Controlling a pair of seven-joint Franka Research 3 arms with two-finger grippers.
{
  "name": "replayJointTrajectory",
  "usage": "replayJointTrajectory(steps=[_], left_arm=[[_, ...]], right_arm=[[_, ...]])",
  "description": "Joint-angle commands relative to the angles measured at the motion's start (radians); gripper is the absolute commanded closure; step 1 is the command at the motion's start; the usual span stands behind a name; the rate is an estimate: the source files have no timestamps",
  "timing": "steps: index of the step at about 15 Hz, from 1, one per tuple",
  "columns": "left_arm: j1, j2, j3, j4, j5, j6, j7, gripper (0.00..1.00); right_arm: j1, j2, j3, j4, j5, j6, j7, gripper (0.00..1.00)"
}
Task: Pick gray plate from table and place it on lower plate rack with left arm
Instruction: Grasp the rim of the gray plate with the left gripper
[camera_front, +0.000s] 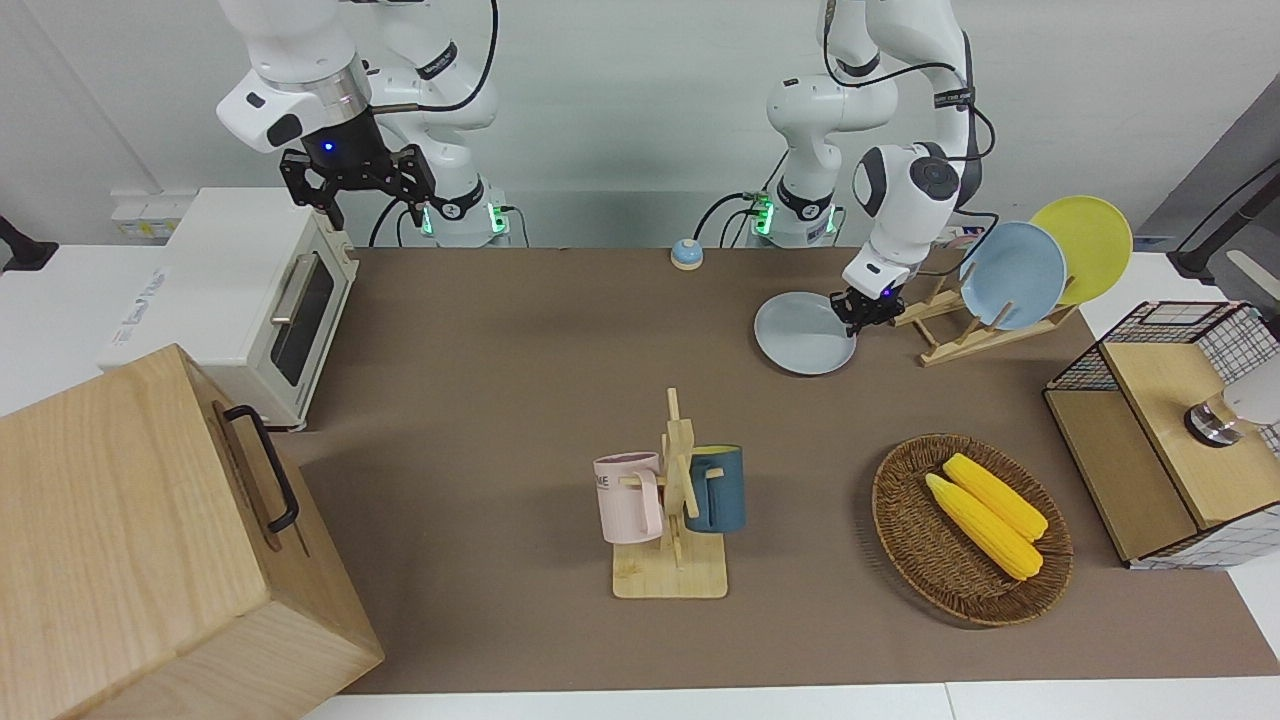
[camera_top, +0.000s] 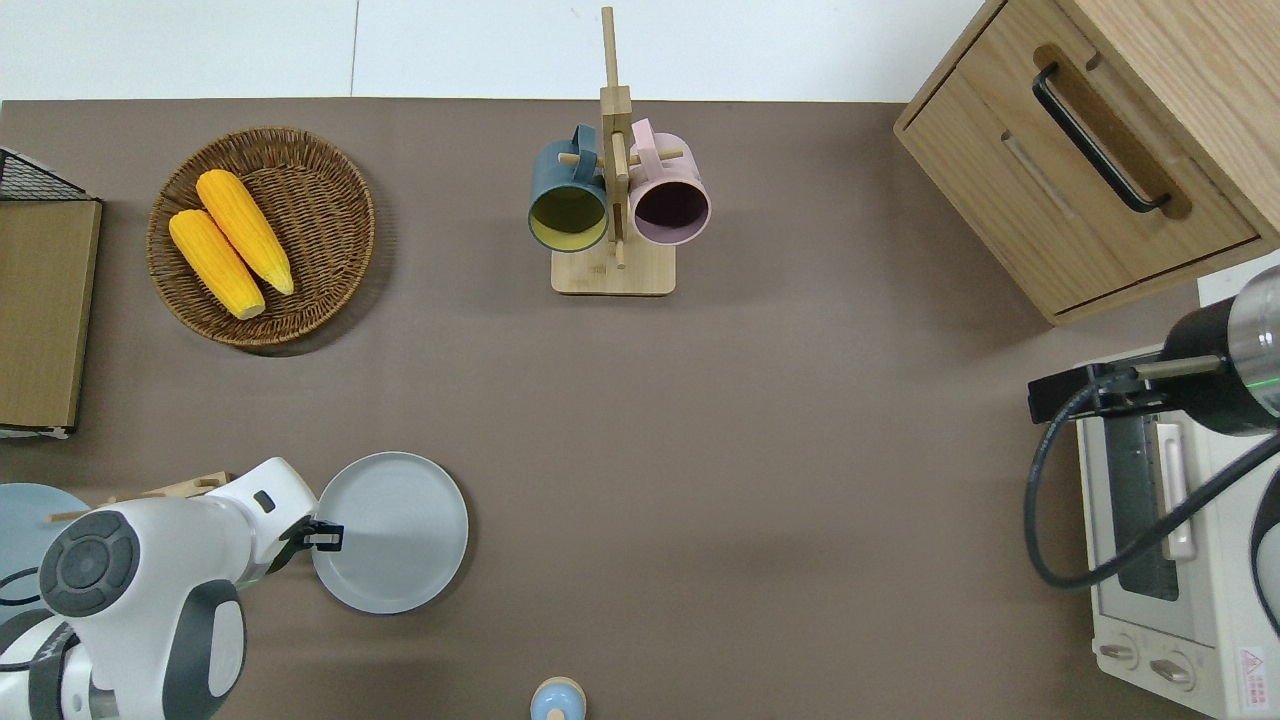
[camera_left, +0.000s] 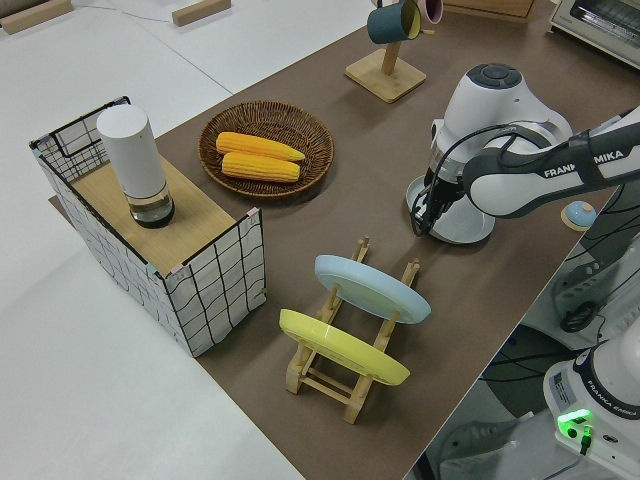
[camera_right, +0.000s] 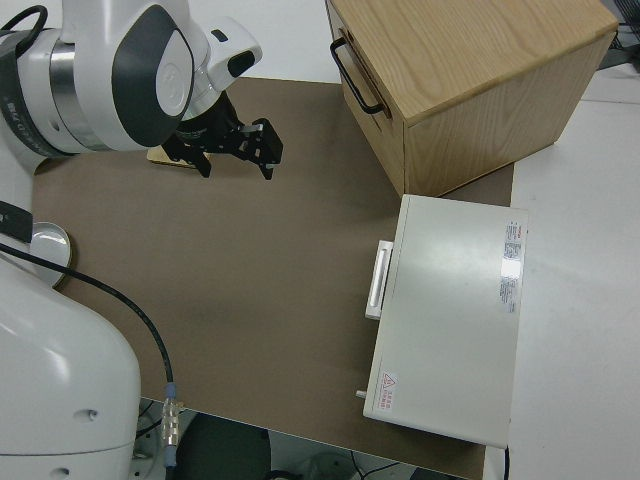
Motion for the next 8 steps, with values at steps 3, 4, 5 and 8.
replayJointTrajectory(steps=[3,4,5,8], left_arm=[[-0.001,-0.046,0.016,0.031,0.000,-0.110,-0.002,1.00],[0.000,-0.052,0.016,0.045,0.000,-0.131,-0.002,1.00],[0.000,-0.053,0.017,0.057,0.000,-0.153,-0.002,1.00],[0.005,-0.067,0.017,0.098,0.000,-0.217,-0.007,1.00]], right_arm=[[-0.007,-0.002,0.007,0.006,0.007,-0.014,0.000,0.013],[-0.007,-0.002,0.005,0.006,0.007,-0.014,0.000,0.011],[-0.007,-0.002,0.007,0.006,0.007,-0.014,0.000,0.013],[-0.007,-0.002,0.007,0.006,0.007,-0.014,-0.001,0.013]])
